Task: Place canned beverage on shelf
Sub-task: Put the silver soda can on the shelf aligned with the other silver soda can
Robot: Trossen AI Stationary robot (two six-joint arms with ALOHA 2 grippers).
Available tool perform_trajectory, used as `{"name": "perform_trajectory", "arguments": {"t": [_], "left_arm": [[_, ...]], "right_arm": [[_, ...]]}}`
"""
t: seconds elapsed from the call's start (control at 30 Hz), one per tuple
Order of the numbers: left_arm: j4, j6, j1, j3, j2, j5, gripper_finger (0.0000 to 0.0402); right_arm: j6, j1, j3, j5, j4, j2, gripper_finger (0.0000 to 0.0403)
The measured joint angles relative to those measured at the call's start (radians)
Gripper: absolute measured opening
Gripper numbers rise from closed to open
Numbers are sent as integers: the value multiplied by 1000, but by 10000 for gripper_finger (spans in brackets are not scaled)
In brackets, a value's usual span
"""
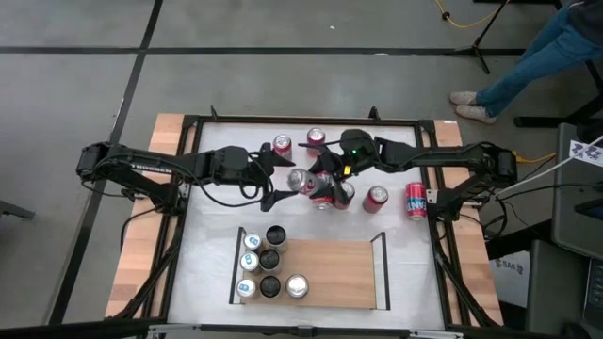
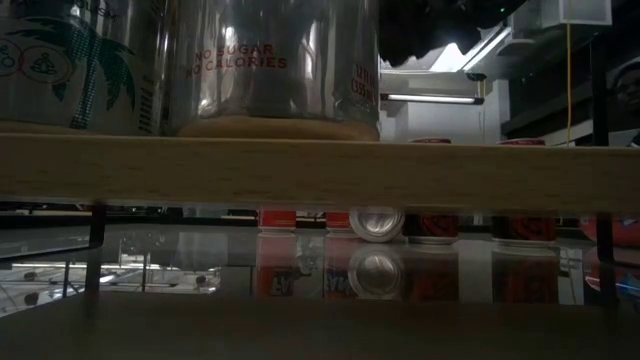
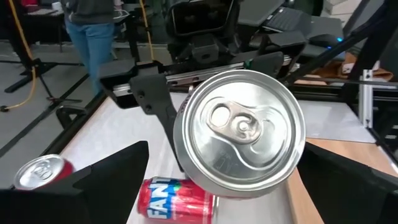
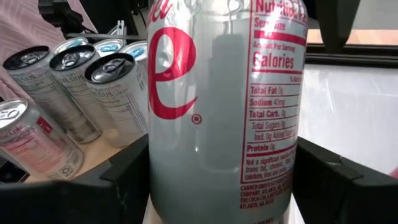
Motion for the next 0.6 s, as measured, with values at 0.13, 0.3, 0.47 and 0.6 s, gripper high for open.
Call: {"name": "perform_trajectory", "arguments": {"t": [0.13, 0.3, 0.47, 0.6], "left_arm": [[2, 0, 0, 0, 0, 10, 393], [53, -1, -7, 0, 5, 5, 393], [140, -1, -29, 0, 40, 6, 393], [148, -1, -39, 0, 76, 5, 393]], "right_arm": [[1, 1, 0, 1, 13, 0, 294], [6, 1, 0, 0, 14, 0, 294], [7, 1, 0, 0, 14, 0, 294], [8, 1, 0, -19, 13, 0, 294]]}}
